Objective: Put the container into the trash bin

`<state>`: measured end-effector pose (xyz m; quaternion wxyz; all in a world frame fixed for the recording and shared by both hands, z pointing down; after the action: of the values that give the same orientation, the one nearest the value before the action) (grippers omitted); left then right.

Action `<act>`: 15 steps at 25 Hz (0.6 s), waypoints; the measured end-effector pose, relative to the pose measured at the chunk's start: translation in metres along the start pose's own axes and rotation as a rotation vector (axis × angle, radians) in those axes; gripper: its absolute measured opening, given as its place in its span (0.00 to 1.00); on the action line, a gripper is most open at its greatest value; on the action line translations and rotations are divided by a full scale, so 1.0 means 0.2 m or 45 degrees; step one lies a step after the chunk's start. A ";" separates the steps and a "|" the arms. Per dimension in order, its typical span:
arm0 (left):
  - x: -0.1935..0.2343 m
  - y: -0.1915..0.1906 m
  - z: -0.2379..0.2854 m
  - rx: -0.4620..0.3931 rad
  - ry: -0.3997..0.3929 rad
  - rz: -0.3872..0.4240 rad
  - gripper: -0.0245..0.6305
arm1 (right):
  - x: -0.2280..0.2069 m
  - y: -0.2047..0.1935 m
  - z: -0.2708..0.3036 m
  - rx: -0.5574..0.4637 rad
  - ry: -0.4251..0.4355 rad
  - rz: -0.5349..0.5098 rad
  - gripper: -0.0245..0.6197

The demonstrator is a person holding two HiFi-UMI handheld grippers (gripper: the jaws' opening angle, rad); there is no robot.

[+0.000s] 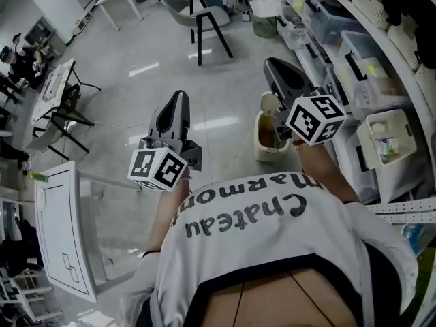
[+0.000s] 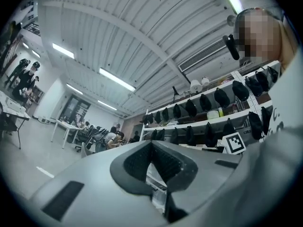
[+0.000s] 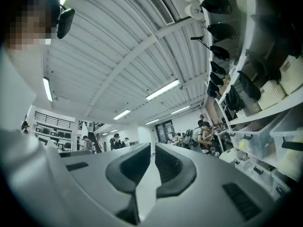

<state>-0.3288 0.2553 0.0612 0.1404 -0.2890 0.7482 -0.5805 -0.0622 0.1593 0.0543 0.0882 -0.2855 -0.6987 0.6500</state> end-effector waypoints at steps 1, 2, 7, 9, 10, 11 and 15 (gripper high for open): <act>0.00 0.00 0.00 0.003 0.011 0.003 0.07 | 0.01 0.00 0.01 0.004 0.008 -0.002 0.11; -0.01 -0.01 0.00 0.007 0.020 0.004 0.07 | 0.01 0.00 0.01 0.011 0.015 0.001 0.11; -0.07 -0.05 0.07 0.031 0.033 0.003 0.07 | -0.04 -0.04 0.04 0.087 0.050 0.014 0.11; -0.09 -0.07 0.12 0.020 0.036 -0.008 0.07 | -0.08 -0.03 0.07 0.107 0.074 -0.011 0.11; -0.11 -0.08 0.15 0.015 0.041 -0.012 0.07 | -0.10 -0.01 0.08 0.111 0.086 -0.027 0.11; -0.12 -0.09 0.18 0.013 0.047 -0.014 0.07 | -0.12 0.00 0.10 0.112 0.096 -0.040 0.11; -0.16 -0.12 0.29 0.005 0.076 -0.020 0.07 | -0.24 0.05 0.14 0.123 0.113 -0.064 0.11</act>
<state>-0.2647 0.2253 0.0641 0.1141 -0.2773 0.7486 -0.5913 -0.0344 0.1103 0.0529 0.1491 -0.2917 -0.6691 0.6671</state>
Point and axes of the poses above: the fingertips, and each gripper's own axes: z forward along the fingers, x to its left, y out of its top, the point moved 8 cm from there along -z, backward along the fingers, and after that the axes turned 13 degrees about -y, right-handed, at the moved point
